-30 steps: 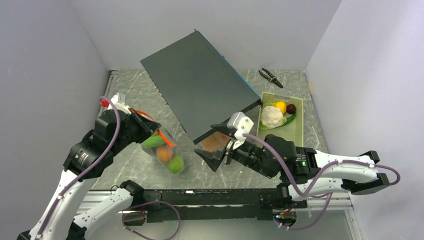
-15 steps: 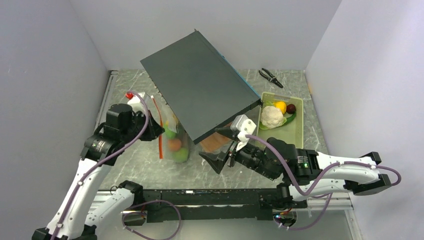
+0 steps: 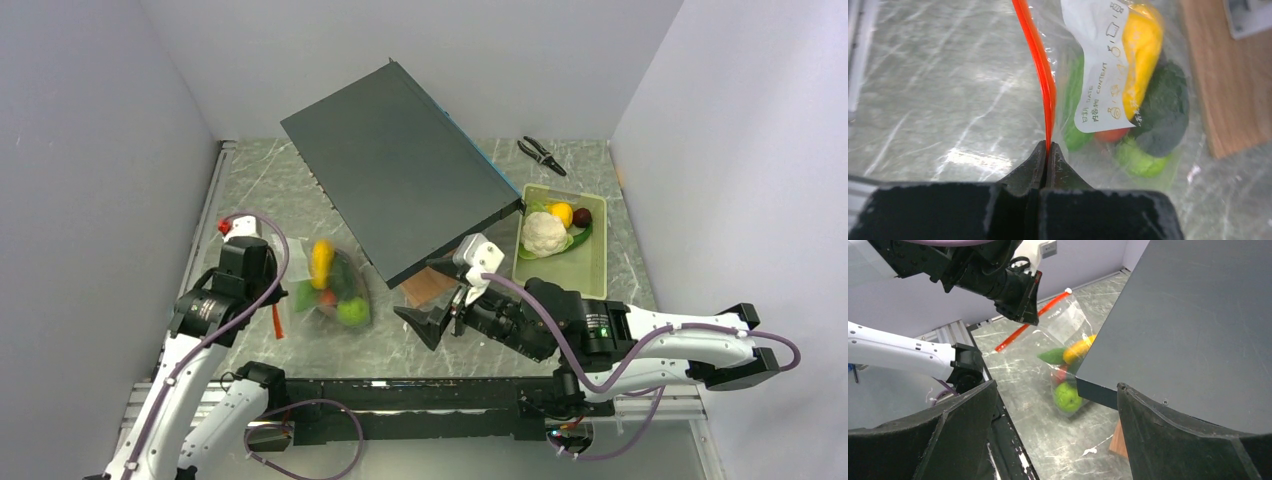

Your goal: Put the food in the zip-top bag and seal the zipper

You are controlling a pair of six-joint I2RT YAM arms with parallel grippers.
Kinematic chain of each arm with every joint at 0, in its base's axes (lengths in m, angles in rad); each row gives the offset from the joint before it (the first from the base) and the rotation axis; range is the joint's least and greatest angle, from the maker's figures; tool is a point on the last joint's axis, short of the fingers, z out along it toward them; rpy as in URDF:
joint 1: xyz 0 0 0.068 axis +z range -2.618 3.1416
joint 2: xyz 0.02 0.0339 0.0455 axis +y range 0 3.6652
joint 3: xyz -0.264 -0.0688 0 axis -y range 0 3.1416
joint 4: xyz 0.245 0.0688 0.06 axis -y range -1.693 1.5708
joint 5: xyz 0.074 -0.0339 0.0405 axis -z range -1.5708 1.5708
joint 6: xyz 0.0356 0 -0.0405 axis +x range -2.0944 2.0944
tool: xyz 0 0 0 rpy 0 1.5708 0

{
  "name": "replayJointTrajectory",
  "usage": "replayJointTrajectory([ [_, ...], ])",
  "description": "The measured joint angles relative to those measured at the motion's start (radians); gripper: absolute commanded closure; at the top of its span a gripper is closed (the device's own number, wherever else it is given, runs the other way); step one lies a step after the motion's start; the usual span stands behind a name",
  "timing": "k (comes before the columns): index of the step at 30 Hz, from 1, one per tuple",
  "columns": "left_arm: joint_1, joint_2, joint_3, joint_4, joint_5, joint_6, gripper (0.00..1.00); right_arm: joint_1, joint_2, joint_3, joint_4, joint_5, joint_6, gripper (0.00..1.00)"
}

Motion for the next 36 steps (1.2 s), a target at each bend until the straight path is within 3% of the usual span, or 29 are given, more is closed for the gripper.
replayJointTrajectory([
  [2,0.004,0.004,0.0,-0.018,-0.077,-0.027,0.87,0.0,-0.001,-0.005,0.0,0.001,0.002,0.09],
  [3,0.006,0.008,0.0,-0.035,-0.124,-0.048,0.73,0.0,-0.002,-0.009,0.0,0.003,0.003,0.09],
  [6,0.011,0.01,0.005,-0.083,-0.237,-0.093,0.11,0.0,-0.005,-0.016,-0.009,0.027,0.011,0.07],
  [7,0.012,0.008,0.013,-0.1,-0.267,-0.105,0.02,0.0,-0.006,-0.016,-0.015,0.042,0.016,0.06],
  [15,0.014,-0.079,0.286,-0.174,-0.326,-0.095,0.0,0.0,-0.008,0.074,-0.212,0.377,0.145,0.0],
  [21,0.014,-0.196,0.528,-0.123,-0.166,0.003,0.0,0.0,-0.027,0.211,-0.464,0.667,0.317,0.0],
  [25,0.014,-0.274,0.646,-0.058,-0.053,0.042,0.0,-0.002,-0.043,0.288,-0.567,0.776,0.36,0.0],
  [30,0.014,-0.291,0.777,-0.006,0.011,0.072,0.0,-0.002,-0.088,0.296,-0.52,0.838,0.261,0.0],
  [36,0.014,-0.291,0.832,0.021,0.019,0.1,0.0,-0.002,-0.14,0.233,-0.28,0.894,0.065,0.0],
])
